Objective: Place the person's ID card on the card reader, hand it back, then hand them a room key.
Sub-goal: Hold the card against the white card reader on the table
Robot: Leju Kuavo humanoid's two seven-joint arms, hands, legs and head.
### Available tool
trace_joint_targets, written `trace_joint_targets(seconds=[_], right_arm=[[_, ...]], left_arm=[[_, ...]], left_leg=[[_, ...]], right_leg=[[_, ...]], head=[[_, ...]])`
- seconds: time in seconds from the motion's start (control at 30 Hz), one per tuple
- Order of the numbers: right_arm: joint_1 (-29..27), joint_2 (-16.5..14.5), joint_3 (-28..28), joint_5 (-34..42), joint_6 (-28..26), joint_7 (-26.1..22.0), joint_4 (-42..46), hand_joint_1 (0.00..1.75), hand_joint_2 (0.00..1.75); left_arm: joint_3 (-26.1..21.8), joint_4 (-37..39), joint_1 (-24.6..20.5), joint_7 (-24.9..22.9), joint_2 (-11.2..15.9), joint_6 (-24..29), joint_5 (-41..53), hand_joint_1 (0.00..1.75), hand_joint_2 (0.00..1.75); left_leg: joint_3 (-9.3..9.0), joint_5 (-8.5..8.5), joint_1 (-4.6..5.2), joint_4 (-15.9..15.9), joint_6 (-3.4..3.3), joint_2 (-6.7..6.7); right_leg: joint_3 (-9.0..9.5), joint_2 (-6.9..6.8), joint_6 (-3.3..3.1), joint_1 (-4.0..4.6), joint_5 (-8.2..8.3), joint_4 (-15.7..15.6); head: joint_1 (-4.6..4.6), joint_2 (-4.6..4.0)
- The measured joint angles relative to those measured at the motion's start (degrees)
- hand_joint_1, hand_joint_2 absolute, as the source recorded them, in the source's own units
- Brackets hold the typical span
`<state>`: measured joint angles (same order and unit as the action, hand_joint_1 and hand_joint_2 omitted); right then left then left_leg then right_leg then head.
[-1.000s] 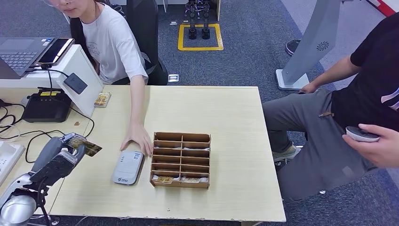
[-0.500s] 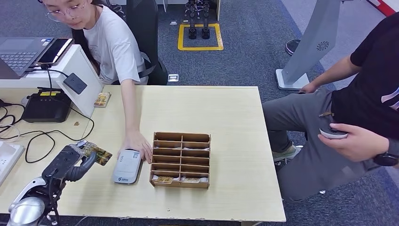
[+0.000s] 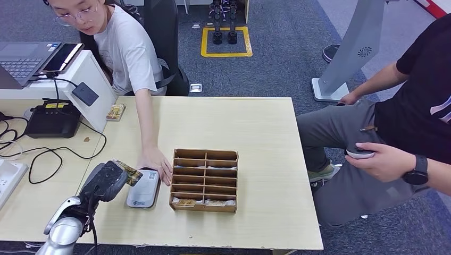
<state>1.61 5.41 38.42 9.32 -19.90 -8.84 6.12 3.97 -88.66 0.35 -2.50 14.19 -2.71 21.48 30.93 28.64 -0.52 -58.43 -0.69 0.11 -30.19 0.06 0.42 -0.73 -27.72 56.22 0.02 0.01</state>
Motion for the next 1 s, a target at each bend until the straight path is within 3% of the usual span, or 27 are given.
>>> trace_joint_targets(seconds=[0.3,0.73,1.0], right_arm=[[0.1,0.0,0.5,0.2,0.0,0.3,0.0,0.00,0.00],[0.3,0.0,1.4,1.8,0.0,0.0,0.0,0.00,0.00],[0.3,-0.1,1.4,5.1,0.3,-1.2,0.0,0.00,0.00]], left_arm=[[2.6,5.5,-2.8,-1.5,-2.9,3.9,5.3,1.75,1.75],[3.2,9.1,-3.3,-2.2,-3.7,8.4,15.7,1.75,1.75],[3.2,10.7,-3.3,-2.8,-3.7,13.1,31.5,1.75,1.75]], left_leg=[[0.02,0.00,0.00,0.0,-0.01,0.00],[0.04,-0.01,0.00,0.0,-0.01,0.00],[0.04,-0.01,0.00,0.0,-0.02,-0.01]], right_leg=[[-0.01,0.00,0.01,0.00,0.02,0.0],[-0.01,0.01,0.02,0.00,0.02,0.0],[0.00,0.01,0.02,0.00,0.02,0.0]], head=[[0.01,-0.01],[0.00,0.00],[0.00,-0.01]])
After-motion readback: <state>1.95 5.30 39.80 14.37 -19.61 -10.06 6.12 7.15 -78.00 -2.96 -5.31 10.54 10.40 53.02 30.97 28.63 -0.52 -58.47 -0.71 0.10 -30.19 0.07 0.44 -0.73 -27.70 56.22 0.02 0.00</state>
